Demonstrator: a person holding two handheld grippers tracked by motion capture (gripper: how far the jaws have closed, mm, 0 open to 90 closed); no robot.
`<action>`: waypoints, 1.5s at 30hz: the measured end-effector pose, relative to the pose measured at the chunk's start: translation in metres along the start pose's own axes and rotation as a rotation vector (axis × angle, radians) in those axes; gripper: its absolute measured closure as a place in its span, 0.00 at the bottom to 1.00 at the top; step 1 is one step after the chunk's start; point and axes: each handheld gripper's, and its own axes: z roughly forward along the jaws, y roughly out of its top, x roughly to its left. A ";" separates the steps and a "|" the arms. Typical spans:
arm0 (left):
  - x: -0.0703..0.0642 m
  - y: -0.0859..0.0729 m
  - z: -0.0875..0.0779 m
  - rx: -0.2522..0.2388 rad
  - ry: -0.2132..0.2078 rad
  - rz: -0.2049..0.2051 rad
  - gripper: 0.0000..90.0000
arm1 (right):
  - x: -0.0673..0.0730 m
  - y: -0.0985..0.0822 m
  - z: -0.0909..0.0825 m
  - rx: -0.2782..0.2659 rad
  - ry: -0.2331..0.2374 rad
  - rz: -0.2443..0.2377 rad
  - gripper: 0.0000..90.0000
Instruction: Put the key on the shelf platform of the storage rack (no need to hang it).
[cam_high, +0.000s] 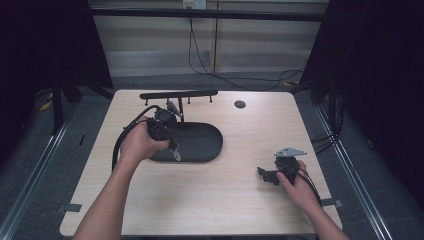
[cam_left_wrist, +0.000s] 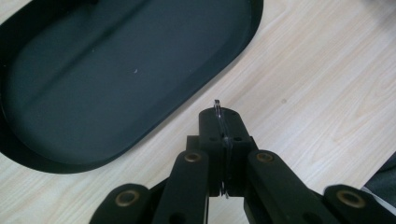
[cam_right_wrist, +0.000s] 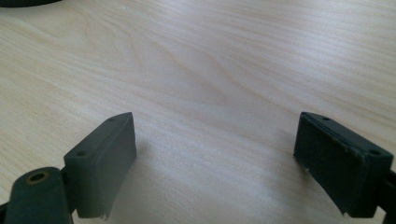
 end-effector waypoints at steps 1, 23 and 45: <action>0.001 0.001 0.000 -0.003 0.002 -0.005 0.99 | 0.000 0.000 0.000 0.000 0.000 0.001 0.14; 0.023 0.017 0.002 -0.022 -0.024 -0.064 0.99 | 0.000 0.000 0.000 0.000 0.000 0.001 0.14; 0.039 0.029 0.018 -0.015 0.020 -0.102 0.99 | 0.000 0.000 0.000 -0.001 0.000 0.003 0.14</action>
